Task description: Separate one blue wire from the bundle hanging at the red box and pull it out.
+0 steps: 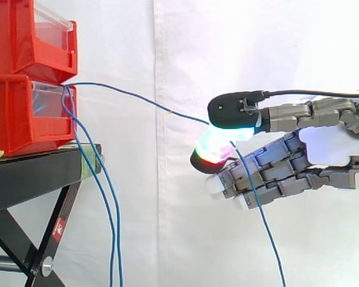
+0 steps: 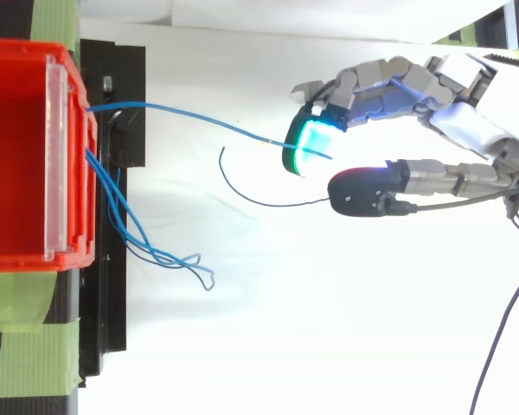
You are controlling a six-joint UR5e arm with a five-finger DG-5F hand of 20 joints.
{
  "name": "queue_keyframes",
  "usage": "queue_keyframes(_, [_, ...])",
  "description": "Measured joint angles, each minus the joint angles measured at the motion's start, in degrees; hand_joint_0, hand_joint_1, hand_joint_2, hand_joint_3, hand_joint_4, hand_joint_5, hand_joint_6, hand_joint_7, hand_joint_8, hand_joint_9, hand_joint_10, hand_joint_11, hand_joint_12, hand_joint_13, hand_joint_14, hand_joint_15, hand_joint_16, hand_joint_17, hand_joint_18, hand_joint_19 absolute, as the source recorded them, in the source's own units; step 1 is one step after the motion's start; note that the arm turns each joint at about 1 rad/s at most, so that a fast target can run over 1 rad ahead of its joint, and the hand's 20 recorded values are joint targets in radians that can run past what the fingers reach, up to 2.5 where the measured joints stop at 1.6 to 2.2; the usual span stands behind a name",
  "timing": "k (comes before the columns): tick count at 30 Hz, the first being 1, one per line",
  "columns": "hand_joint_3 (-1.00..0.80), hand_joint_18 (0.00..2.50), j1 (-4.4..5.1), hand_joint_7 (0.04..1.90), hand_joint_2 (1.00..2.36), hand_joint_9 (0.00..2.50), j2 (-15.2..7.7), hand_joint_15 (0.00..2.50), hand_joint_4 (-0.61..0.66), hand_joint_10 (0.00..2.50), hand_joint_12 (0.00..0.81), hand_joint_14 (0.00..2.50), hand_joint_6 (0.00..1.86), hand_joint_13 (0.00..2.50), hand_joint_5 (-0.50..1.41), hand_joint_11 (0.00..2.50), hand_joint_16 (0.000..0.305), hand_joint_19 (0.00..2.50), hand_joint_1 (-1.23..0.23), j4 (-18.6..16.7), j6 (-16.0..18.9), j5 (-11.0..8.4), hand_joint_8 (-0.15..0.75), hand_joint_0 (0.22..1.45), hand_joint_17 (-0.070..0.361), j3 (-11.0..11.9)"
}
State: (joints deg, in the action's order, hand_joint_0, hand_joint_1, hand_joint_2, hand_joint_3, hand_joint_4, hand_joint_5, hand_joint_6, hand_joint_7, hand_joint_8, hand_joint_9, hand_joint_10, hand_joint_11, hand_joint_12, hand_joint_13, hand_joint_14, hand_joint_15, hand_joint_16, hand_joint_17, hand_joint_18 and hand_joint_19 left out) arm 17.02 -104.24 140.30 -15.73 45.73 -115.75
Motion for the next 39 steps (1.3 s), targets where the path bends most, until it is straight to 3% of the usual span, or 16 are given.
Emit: queue_keyframes(39, [0.02, 0.46, 0.01, 1.14, 1.01, 0.72, 0.0, 0.31, -0.13, 0.01, 0.458, 0.01, 0.86, 0.45, -0.13, 0.49, 0.066, 0.27, -0.82, 0.0, 0.0, 0.00, 0.353, 0.60, 0.149, 0.0])
